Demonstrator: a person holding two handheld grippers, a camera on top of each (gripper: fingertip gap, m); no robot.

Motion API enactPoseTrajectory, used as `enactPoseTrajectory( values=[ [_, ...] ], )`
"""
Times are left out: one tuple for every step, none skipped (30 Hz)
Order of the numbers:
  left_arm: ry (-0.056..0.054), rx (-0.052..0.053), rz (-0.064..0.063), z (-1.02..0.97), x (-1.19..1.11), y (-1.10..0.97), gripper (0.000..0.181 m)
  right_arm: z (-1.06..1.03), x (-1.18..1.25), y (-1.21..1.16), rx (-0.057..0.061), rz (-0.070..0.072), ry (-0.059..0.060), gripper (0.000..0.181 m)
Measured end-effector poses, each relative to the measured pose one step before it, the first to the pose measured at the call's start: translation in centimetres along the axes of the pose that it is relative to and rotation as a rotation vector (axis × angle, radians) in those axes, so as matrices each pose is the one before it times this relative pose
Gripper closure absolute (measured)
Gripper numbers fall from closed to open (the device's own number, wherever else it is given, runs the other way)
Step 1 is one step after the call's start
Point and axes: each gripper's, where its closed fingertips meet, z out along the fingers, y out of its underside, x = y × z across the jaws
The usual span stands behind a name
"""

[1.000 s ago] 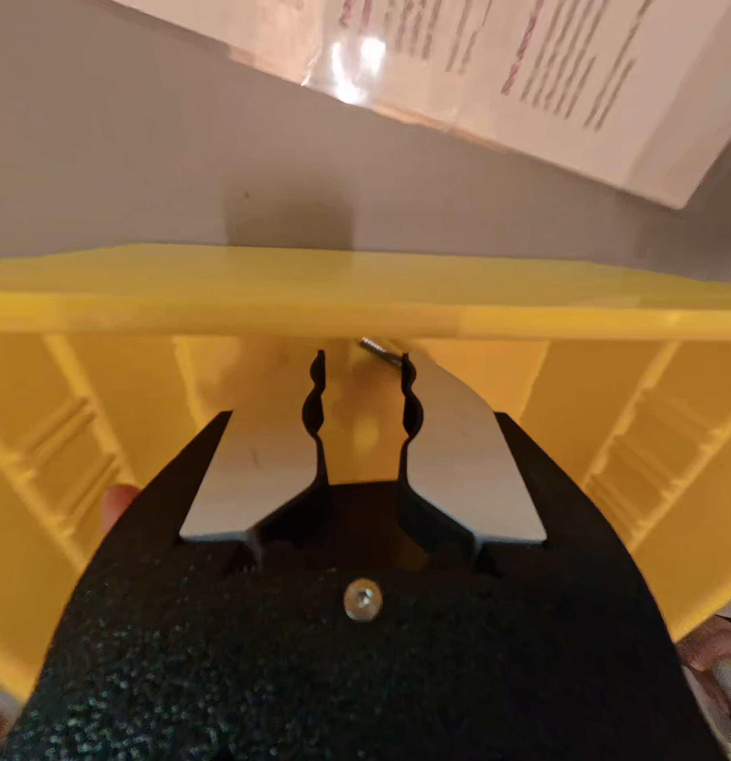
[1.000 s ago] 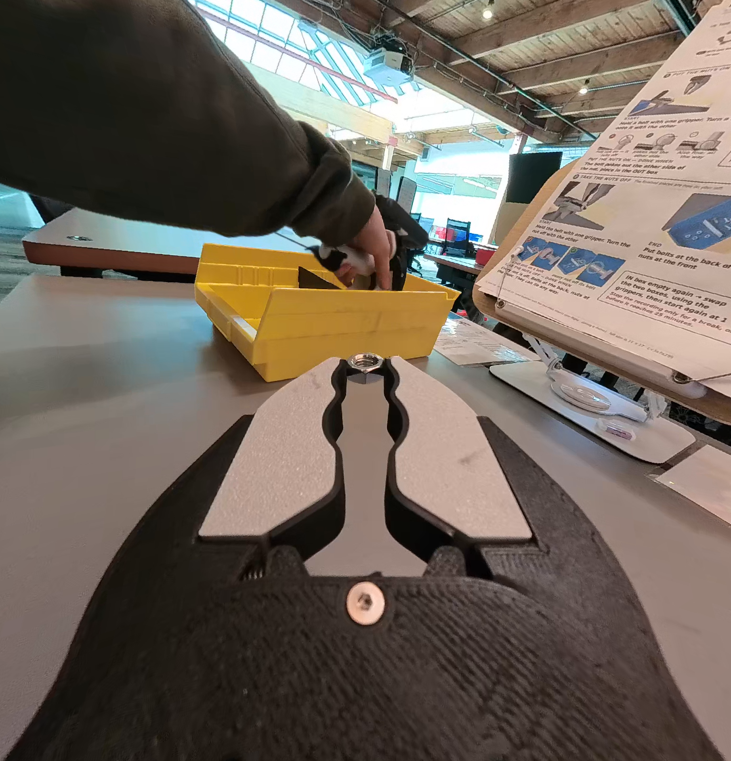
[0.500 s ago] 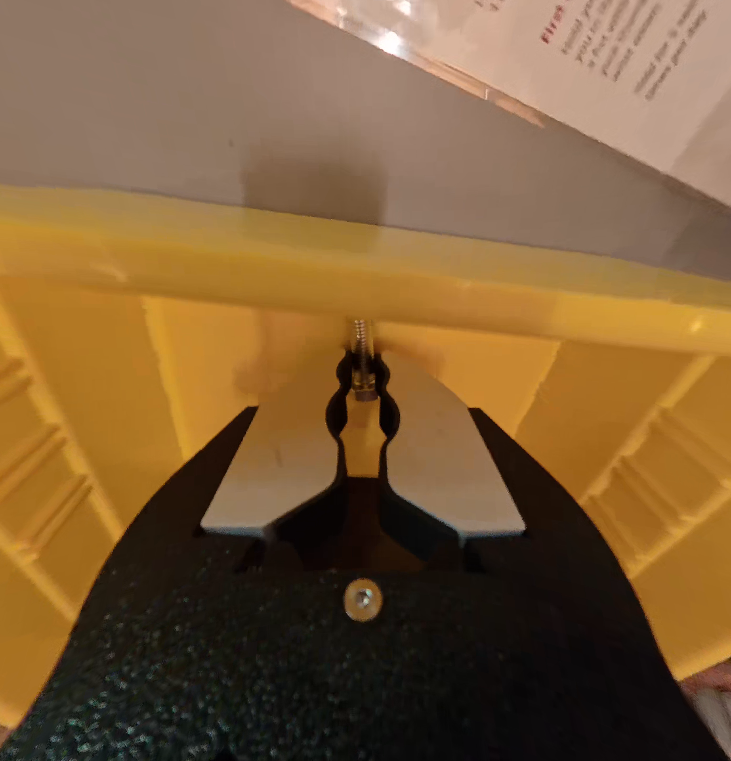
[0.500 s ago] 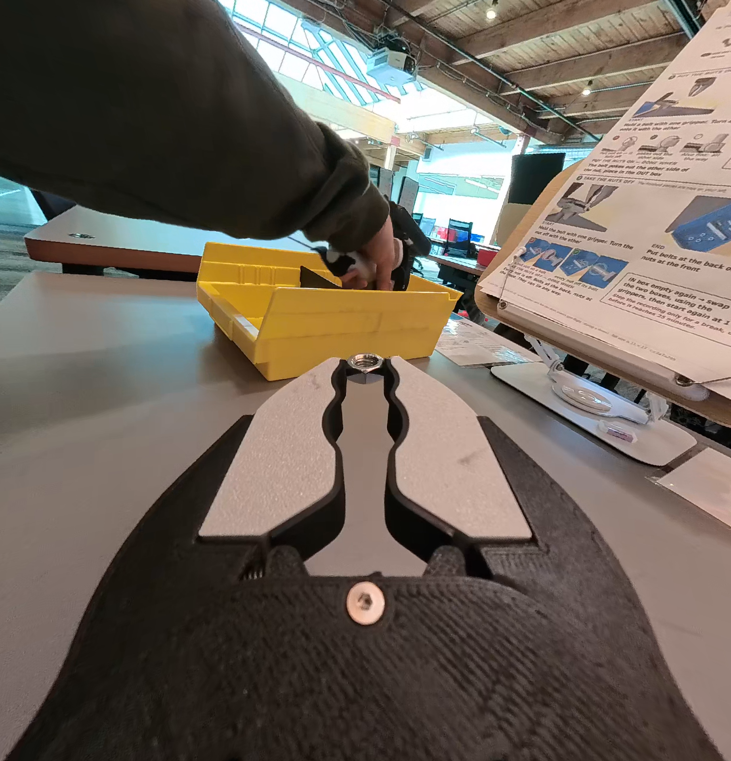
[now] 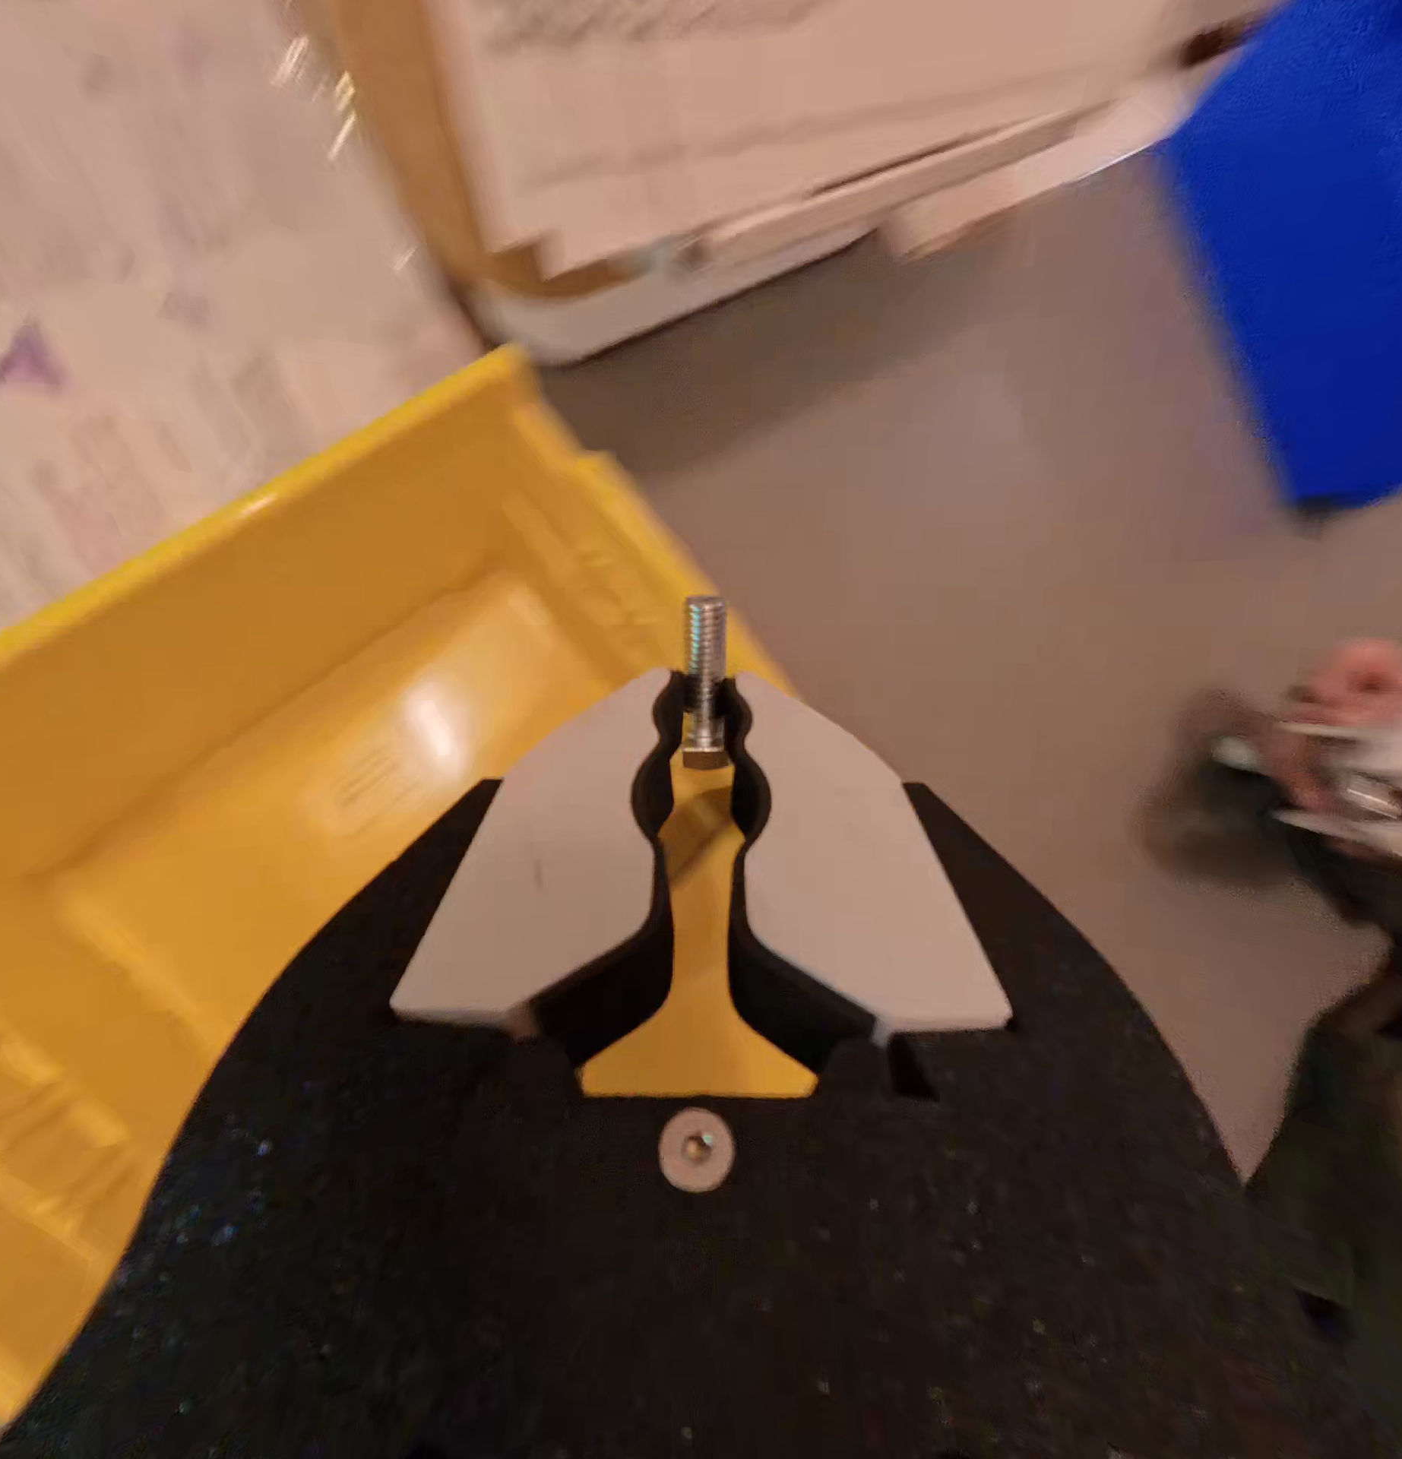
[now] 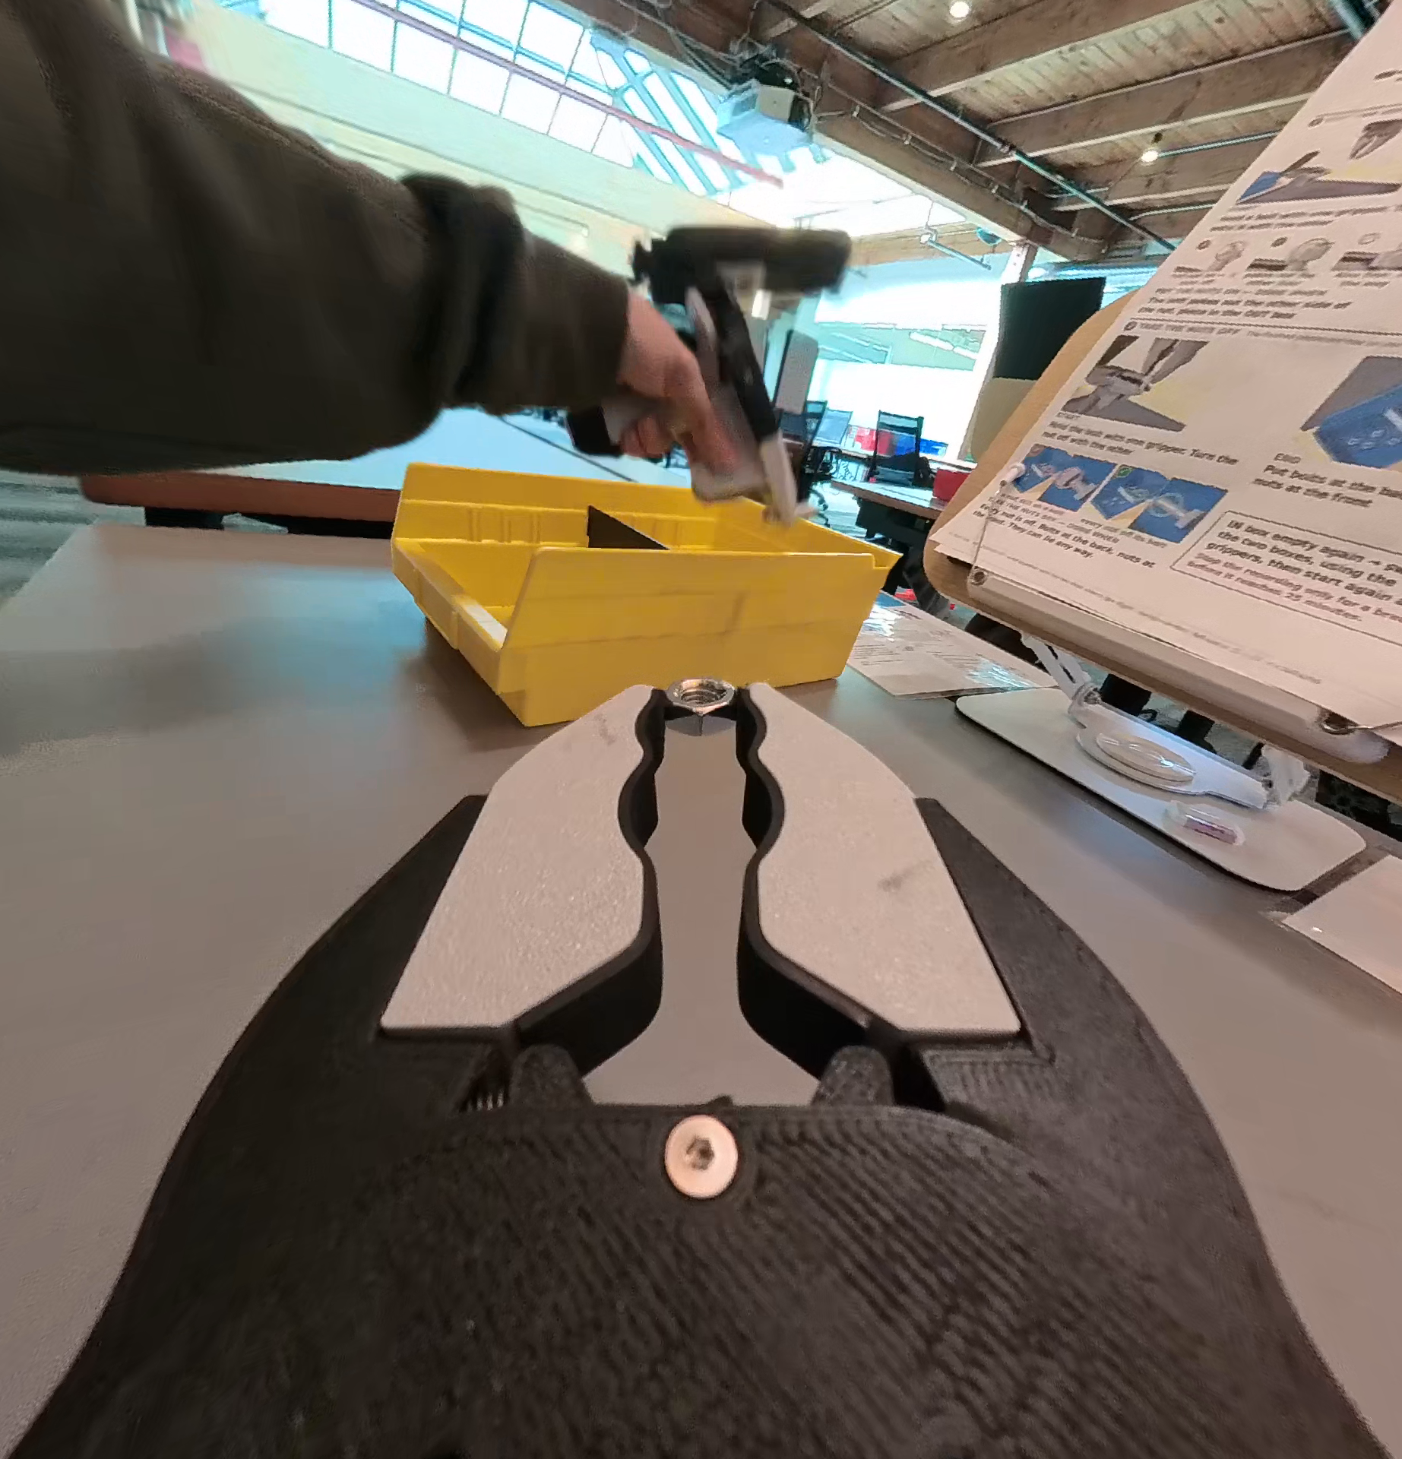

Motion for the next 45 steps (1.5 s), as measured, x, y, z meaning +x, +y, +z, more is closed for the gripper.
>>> enactPoseTrajectory(
  values=[
    [0.0630,0.0973,0.0521,-1.444,2.635,-0.410,0.172,0.069,-0.102,0.111,-0.0090,-0.0018,-0.0056,0.164],
    [0.0587,0.0888,0.0515,-1.202,2.725,-0.203,0.172,0.086,-0.119,0.097,-0.0089,0.0004,-0.0089,0.164],
    [0.0613,0.0792,0.0458,-0.976,2.865,0.008,0.172,0.070,-0.153,0.105,-0.0088,0.0015,-0.0121,0.164],
    [0.0516,0.0808,0.0411,-0.682,2.757,0.058,0.172,0.063,-0.097,0.108,-0.0096,0.0040,-0.0084,0.164],
    [0.0312,0.0713,0.0359,-0.394,2.406,0.288,0.172,0.064,-0.161,0.085,-0.0079,0.0032,-0.0140,0.164],
    [0.0182,0.0560,0.0237,-0.183,2.080,0.580,0.172,0.047,-0.236,0.111,-0.0100,0.0084,-0.0221,0.164],
    [0.0262,0.0514,0.0215,0.035,2.004,0.742,0.172,0.035,-0.163,0.103,-0.0097,0.0129,-0.0185,0.164],
    [0.0248,0.0525,0.0189,0.194,1.795,0.825,0.172,0.022,-0.272,0.049,-0.0035,0.0092,-0.0292,0.164],
    [0.0143,0.0466,0.0111,0.261,1.433,0.946,0.172,-0.001,-0.344,-0.016,0.0009,0.0087,-0.0370,0.164],
    [0.0044,0.0351,0.0044,0.295,1.047,1.062,0.172,-0.016,-0.240,0.037,-0.0034,0.0088,-0.0286,0.164],
    [-0.0042,0.0209,-0.0028,0.324,0.700,1.151,0.172,-0.048,-0.253,0.243,-0.0196,-0.0001,-0.0261,0.164],
    [-0.0015,0.0167,0.0039,0.362,0.612,1.090,0.172,-0.094,-0.289,0.353,-0.0338,-0.0116,-0.0244,0.164],
    [-0.0020,0.0186,0.0138,0.417,0.551,0.902,0.172,-0.152,-0.291,0.221,-0.0360,-0.0169,-0.0188,0.164],
    [0.0048,0.0139,0.0211,0.425,0.620,0.790,0.172,-0.216,-0.343,-0.085,-0.0264,-0.0163,-0.0191,0.164],
    [0.0096,0.0014,0.0267,0.446,0.653,0.751,0.172,-0.276,-0.363,-0.406,-0.0159,-0.0129,-0.0201,0.164],
    [0.0085,-0.0092,0.0285,0.474,0.596,0.702,0.172,-0.310,-0.272,-0.646,-0.0073,-0.0132,-0.0143,0.164],
    [0.0157,-0.0126,0.0328,0.505,0.678,0.593,0.172,-0.285,-0.207,-0.752,-0.0079,-0.0137,-0.0120,0.164],
    [0.0220,-0.0079,0.0313,0.510,0.747,0.388,0.172,-0.249,-0.178,-0.817,-0.0047,-0.0094,-0.0122,0.164],
    [0.0221,0.0046,0.0215,0.501,0.682,0.131,0.172,-0.189,-0.161,-0.931,0.0068,0.0002,-0.0143,0.164],
    [0.0214,0.0124,0.0050,0.457,0.551,0.017,0.172,-0.142,-0.071,-1.066,0.0267,0.0062,-0.0064,0.164],
    [0.0129,0.0073,-0.0097,0.354,0.318,0.014,0.172,-0.111,-0.142,-1.102,0.0435,0.0139,-0.0096,0.164],
    [0.0127,0.0061,0.0016,0.199,0.302,-0.017,0.172,-0.073,-0.287,-0.977,0.0460,0.0270,-0.0207,0.164],
    [0.0058,0.0077,0.0100,0.144,0.171,-0.008,0.172,-0.003,-0.246,-0.801,0.0447,0.0337,-0.0145,0.164],
    [-0.0004,0.0073,0.0120,0.123,0.067,0.024,0.172,0.087,-0.127,-0.547,0.0363,0.0277,-0.0002,0.164],
    [0.0051,0.0102,0.0053,0.073,0.095,0.029,0.172,0.170,-0.186,-0.185,0.0215,0.0189,-0.0013,0.164],
    [0.0055,0.0118,-0.0046,0.037,0.060,0.012,0.172,0.249,-0.178,0.034,0.0134,0.0142,0.0010,0.164],
    [0.0042,0.0125,-0.0049,-0.020,0.028,0.008,0.172,0.290,-0.088,0.154,0.0100,0.0099,0.0079,0.164],
    [0.0090,0.0088,-0.0047,-0.045,0.089,0.014,0.172,0.306,-0.110,0.198,0.0071,0.0082,0.0044,0.164],
    [0.0054,0.0041,-0.0016,-0.072,0.068,0.007,0.172,0.303,-0.141,0.222,0.0026,0.0088,-0.0009,0.164],
    [0.0029,0.0007,0.0046,-0.091,0.070,-0.016,0.172,0.297,-0.063,0.220,-0.0032,0.0028,0.0030,0.164],
    [0.0041,0.0049,0.0082,-0.084,0.094,-0.103,0.172,0.263,-0.048,0.218,-0.0085,-0.0032,0.0031,0.164],
    [-0.0012,0.0128,0.0045,-0.091,-0.009,-0.186,0.172,0.262,-0.128,0.255,-0.0160,-0.0018,-0.0053,0.164],
    [0.0015,0.0160,-0.0022,-0.097,-0.017,-0.205,0.172,0.251,-0.106,0.288,-0.0205,-0.0022,-0.0057,0.164],
    [0.0024,0.0122,-0.0042,-0.091,-0.018,-0.144,0.173,0.212,0.021,0.217,-0.0150,-0.0060,0.0043,0.164],
    [-0.0054,0.0026,-0.0001,-0.093,-0.119,-0.031,0.172,0.167,-0.003,0.133,-0.0088,-0.0040,0.0021,0.164],
    [0.0023,0.0022,0.0018,-0.083,0.016,-0.034,0.173,0.098,-0.042,-0.035,0.0011,0.0041,-0.0011,0.164],
    [0.0001,0.0016,0.0003,-0.089,-0.015,-0.047,0.173,0.076,0.058,0.015,-0.0020,0.0018,0.0054,0.164],
    [-0.0070,0.0039,0.0034,-0.094,-0.084,-0.079,0.173,0.009,0.135,-0.002,-0.0015,-0.0012,0.0104,0.164],
    [-0.0025,-0.0010,0.0039,-0.064,-0.032,0.004,0.173,-0.014,0.034,0.106,-0.0090,0.0004,0.0013,0.164],
    [0.0003,-0.0041,0.0025,-0.013,0.017,0.066,0.172,-0.011,-0.015,0.047,-0.0043,0.0035,-0.0031,0.164],
    [-0.0047,-0.0017,0.0000,-0.006,-0.058,0.043,0.173,0.009,-0.018,0.076,-0.0058,0.0031,-0.0035,0.164],
    [0.0000,-0.0006,-0.0014,0.012,0.018,0.021,0.173,0.007,0.046,0.053,-0.0033,0.0022,0.0025,0.164],
    [0.0037,0.0005,-0.0021,0.012,0.045,-0.006,0.173,-0.010,-0.007,0.017,-0.0028,0.0010,-0.0023,0.164],
    [0.0003,0.0023,0.0008,-0.011,0.008,-0.024,0.173,-0.014,-0.024,-0.013,-0.0005,0.0002,-0.0010,0.164],
    [-0.0006,-0.0002,0.0027,0.003,0.009,0.004,0.173,0.000,-0.004,-0.018,0.0014,-0.0010,0.0014,0.164]
  ],
)
